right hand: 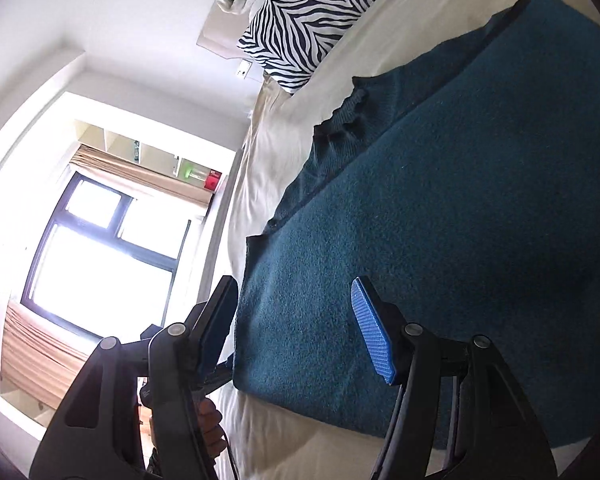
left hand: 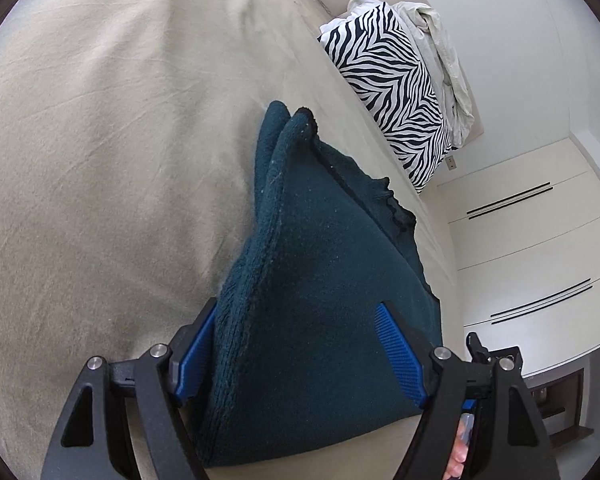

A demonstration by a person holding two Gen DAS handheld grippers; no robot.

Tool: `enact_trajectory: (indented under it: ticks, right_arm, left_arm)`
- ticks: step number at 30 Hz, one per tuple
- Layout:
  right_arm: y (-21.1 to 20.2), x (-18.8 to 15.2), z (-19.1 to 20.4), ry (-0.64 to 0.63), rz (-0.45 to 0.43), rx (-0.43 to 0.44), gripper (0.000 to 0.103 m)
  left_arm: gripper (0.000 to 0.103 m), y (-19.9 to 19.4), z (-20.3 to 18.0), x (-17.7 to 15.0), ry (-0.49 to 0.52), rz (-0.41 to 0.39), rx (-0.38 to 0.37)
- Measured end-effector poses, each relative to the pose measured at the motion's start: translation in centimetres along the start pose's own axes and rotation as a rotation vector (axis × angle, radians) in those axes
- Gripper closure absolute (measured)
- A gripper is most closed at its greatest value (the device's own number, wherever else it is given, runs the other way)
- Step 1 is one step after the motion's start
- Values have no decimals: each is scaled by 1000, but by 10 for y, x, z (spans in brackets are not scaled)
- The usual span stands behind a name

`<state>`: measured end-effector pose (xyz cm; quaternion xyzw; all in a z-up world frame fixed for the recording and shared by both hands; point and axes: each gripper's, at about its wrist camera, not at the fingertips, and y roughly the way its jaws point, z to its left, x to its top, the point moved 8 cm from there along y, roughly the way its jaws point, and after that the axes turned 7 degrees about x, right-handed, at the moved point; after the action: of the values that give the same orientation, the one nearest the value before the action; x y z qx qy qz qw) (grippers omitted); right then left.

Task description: Fold small clothes

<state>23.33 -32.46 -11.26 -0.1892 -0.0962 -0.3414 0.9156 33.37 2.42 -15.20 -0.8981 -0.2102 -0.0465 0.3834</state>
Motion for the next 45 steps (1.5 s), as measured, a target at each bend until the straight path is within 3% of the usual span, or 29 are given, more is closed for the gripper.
enact_trajectory:
  ticks: [3,7,10,11,14,20,23,26,29,35,37,40,42,45]
  right_arm:
    - [30,-3,2,23,47,24,44]
    - [62,1,4,38,80,56,44]
    - [83,2,-3,72,111,52,46]
    - [88,2,-10,78,119,21,48]
    - [91,2,-19,61,110,13,56]
    - [88,2,-24,44,89,47,62]
    - [79,8,-23,123,87,94,55]
    - [50,23,-21,171,24,175,45]
    - [20,44,-31,218,-10,213,42]
    - [-41,77,-71,327,-72,193,41]
    - [-61,84,-82,367,-78,224,42]
    - [-76,91,-93,399,-81,263,42]
    - [-81,93,-97,398,-78,263,42]
    - [-80,94,-98,387,-60,248,42]
  left_arm:
    - [30,4,1,3,-64,37,-48]
    - [38,9,-3,-1,-70,60,-39]
    - [70,19,3,-4,-110,100,-46]
    - [86,22,9,-4,-135,107,-44]
    - [89,23,16,-4,-177,106,-80]
    - [90,13,-11,-3,-96,54,-23]
    - [91,6,-47,-3,5,31,-6]
    - [91,10,-94,-12,109,23,-2]
    - [91,29,-144,-32,209,39,-6]
    - [90,106,-221,-93,342,126,-19]
    - [83,132,-237,-117,374,175,-39]
    - [61,148,-247,-145,388,253,-76]
    - [43,138,-252,-154,400,257,-125]
    - [40,110,-252,-152,458,209,-144]
